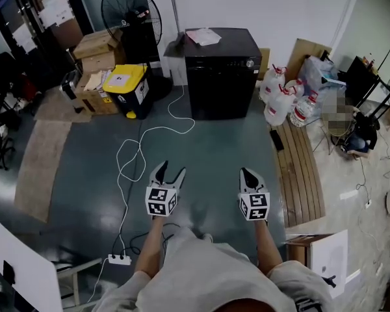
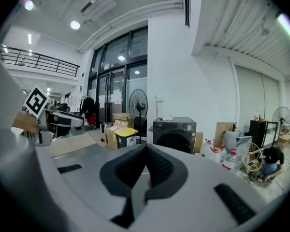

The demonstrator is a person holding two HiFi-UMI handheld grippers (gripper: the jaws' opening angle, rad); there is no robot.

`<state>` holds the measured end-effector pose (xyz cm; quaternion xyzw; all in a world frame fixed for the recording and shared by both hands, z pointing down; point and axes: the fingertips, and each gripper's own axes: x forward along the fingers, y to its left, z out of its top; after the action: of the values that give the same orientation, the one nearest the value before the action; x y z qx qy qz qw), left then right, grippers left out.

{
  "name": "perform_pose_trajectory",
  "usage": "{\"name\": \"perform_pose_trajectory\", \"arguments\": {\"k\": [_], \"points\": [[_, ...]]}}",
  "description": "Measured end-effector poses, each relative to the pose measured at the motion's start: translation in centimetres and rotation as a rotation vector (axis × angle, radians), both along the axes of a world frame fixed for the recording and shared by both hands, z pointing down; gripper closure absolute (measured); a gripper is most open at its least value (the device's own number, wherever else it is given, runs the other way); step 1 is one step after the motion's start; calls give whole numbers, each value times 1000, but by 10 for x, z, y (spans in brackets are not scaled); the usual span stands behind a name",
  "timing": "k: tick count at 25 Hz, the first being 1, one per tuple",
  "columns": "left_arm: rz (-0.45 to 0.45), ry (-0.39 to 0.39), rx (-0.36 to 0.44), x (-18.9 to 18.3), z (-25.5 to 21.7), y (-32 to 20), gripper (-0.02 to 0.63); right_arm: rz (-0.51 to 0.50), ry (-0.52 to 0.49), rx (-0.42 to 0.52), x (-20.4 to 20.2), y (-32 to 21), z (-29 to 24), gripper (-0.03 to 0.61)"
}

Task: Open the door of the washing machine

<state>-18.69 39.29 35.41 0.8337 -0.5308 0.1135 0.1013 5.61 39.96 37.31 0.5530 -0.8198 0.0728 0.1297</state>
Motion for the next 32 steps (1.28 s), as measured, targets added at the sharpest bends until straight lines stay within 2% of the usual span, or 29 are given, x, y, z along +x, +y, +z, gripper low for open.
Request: {"name": "perform_pose_trajectory", "arguments": {"k": [7, 13, 19, 32], "points": [[-12, 0, -14, 1, 9, -18, 347, -11, -1, -14, 2, -19, 10, 580], [-4, 11, -30, 1, 22, -57, 347, -7, 11, -17, -1, -56, 19, 580], [25, 17, -28, 0, 26, -130, 347, 7, 30, -19, -6, -121, 19, 580], [56, 18, -32, -39, 14, -284, 347, 34, 35, -24, -45, -269, 5, 580]]}}
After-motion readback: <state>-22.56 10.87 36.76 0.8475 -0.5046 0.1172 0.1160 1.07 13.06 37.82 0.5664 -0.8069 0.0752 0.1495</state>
